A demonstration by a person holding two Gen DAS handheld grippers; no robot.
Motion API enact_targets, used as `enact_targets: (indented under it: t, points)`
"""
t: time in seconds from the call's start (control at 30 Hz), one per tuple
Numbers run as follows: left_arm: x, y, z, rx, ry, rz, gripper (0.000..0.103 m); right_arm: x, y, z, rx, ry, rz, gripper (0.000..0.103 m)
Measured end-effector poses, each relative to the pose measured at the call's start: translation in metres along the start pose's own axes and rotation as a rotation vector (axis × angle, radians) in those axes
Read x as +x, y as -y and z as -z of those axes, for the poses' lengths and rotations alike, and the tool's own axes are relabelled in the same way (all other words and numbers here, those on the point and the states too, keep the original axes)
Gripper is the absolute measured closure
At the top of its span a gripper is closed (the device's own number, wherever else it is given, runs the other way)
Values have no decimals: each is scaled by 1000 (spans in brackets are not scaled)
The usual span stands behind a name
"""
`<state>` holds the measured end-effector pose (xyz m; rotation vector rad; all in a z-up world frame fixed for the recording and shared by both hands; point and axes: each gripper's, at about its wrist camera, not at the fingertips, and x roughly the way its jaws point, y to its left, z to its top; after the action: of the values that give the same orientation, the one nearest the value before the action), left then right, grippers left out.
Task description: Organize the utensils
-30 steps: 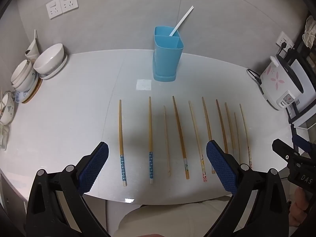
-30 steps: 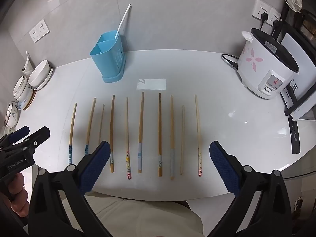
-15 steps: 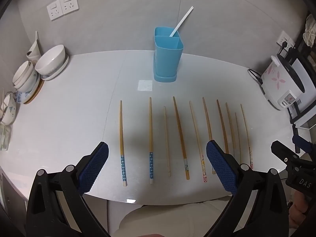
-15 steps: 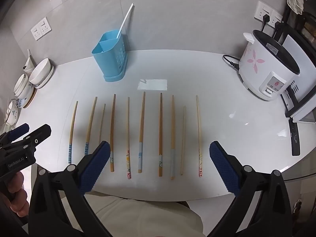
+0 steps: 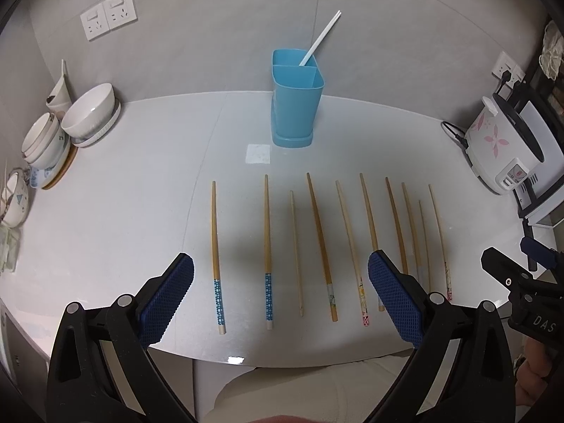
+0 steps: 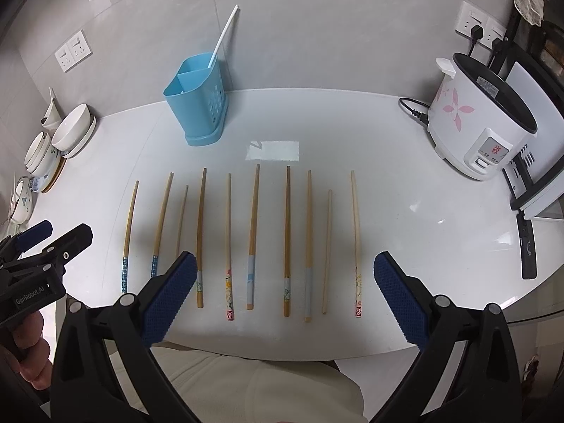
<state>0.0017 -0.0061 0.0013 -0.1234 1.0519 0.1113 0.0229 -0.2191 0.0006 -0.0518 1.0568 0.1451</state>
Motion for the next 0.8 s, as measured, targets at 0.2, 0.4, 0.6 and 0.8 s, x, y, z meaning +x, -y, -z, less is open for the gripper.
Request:
enact_targets:
  t: [0.2, 0.4, 0.6, 0.8]
  points:
    - [1, 6, 1, 6, -5, 11, 6, 2, 0, 0, 3, -7, -1, 7]
    - [0, 8, 1, 11, -3, 0, 6, 4, 1, 2, 7, -11, -3, 7]
    - [1, 9, 1, 8, -11, 3, 6, 3, 6, 2, 14, -14, -2, 7]
    - [2, 11, 2, 13, -5, 4, 6, 2, 8, 1, 15, -10, 2, 7]
